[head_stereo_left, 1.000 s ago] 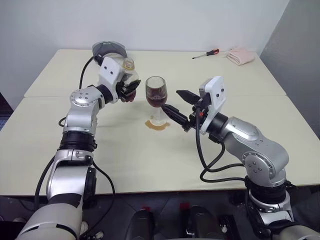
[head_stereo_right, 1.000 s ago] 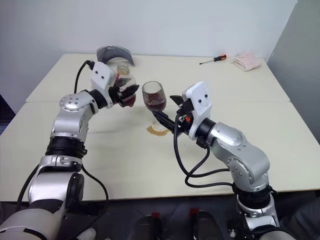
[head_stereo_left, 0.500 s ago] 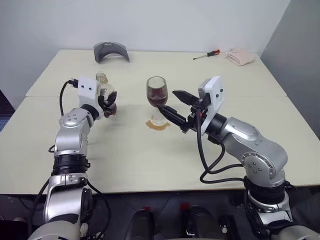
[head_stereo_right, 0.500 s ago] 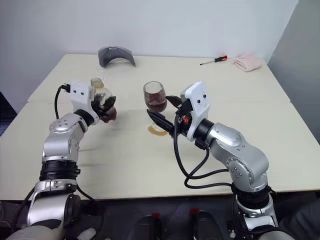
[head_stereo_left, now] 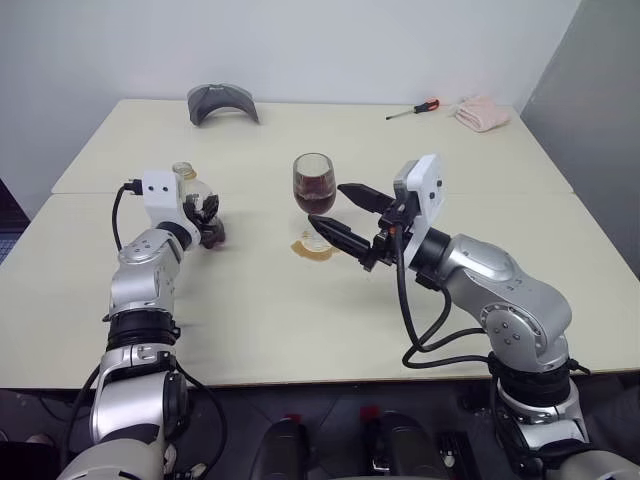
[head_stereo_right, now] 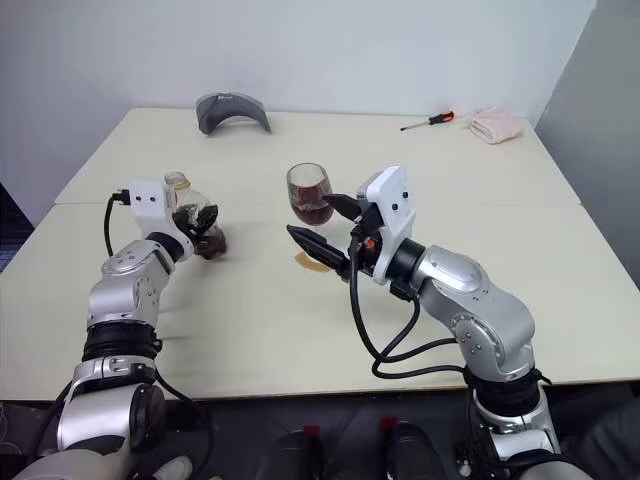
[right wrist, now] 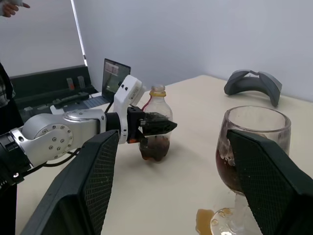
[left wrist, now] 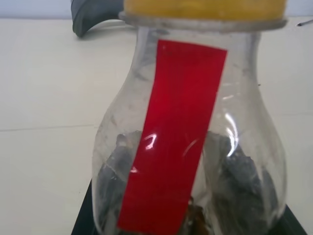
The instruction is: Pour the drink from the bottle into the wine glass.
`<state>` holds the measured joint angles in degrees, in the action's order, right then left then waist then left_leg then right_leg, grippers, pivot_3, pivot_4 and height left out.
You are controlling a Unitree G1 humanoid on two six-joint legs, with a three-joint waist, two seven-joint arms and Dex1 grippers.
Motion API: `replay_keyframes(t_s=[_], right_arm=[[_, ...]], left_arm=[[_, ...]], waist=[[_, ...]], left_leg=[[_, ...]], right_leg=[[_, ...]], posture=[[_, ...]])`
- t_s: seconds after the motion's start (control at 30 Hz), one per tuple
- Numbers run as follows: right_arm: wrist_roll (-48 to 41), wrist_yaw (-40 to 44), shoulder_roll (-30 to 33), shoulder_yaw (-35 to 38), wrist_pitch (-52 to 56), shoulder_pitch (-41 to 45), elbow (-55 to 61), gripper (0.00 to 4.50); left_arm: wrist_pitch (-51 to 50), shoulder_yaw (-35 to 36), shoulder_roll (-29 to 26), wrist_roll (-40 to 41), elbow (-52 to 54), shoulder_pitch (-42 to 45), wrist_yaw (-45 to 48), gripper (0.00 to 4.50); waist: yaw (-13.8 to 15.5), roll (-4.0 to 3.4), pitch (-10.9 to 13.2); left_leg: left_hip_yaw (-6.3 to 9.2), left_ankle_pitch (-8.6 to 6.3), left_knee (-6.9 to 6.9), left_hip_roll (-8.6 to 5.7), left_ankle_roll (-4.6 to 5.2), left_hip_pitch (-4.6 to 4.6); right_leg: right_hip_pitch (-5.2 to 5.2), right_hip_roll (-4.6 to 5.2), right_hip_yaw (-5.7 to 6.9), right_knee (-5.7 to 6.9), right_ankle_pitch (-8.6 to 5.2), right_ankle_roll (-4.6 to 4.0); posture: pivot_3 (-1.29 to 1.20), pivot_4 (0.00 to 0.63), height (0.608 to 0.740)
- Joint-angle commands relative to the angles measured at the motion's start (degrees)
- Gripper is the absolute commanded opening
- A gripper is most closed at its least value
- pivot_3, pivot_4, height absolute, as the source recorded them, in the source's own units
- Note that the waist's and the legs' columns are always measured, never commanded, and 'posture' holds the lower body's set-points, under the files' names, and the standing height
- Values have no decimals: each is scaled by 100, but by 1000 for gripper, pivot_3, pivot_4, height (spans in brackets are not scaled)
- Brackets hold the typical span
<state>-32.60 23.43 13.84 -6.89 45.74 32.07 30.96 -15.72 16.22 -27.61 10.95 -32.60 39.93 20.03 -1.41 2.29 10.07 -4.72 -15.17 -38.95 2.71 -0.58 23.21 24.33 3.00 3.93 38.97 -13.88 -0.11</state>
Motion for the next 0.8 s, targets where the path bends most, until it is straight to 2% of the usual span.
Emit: replay_keyframes(t_s=[0.03,0.33,0.63,0.67,0.7,0.8], right_arm=[[40,13,33,24,-153,-1,91,3778],[133,-32,3,47,-229,-8,12,3778],[223,-31,-5,59,-294,30,-63,3778],[226,-27,-1,60,-299,27,-69,3778],[230,-22,5,59,-305,23,-73,3778],[230,-6,21,59,-305,14,-76,3778]], left_arm=[[228,29,-62,3,-23,193,-65,1653],[693,-88,-50,-42,-416,328,45,1653],[818,-148,-32,-81,-381,243,19,1653],[811,-147,-38,-78,-349,228,21,2310],[794,-143,-38,-65,-310,215,32,2464],[746,-145,-30,-47,-219,194,33,3448]], waist=[[0,0,0],[-1,0,0],[-2,0,0],[-1,0,0],[-1,0,0],[-2,0,0]], left_leg=[[0,0,0,0,0,0],[-2,0,1,0,0,0],[-1,0,2,0,0,0],[-1,0,2,0,0,0],[-1,0,2,0,0,0],[-1,0,3,1,0,0]], right_leg=[[0,0,0,0,0,0],[0,1,0,-1,-3,5],[0,4,0,-2,-9,15],[0,5,0,-2,-9,15],[0,5,1,-2,-9,16],[0,5,1,-2,-12,21]], posture=[[0,150,740],[0,150,740],[0,150,740],[0,150,740],[0,150,740],[0,150,740]])
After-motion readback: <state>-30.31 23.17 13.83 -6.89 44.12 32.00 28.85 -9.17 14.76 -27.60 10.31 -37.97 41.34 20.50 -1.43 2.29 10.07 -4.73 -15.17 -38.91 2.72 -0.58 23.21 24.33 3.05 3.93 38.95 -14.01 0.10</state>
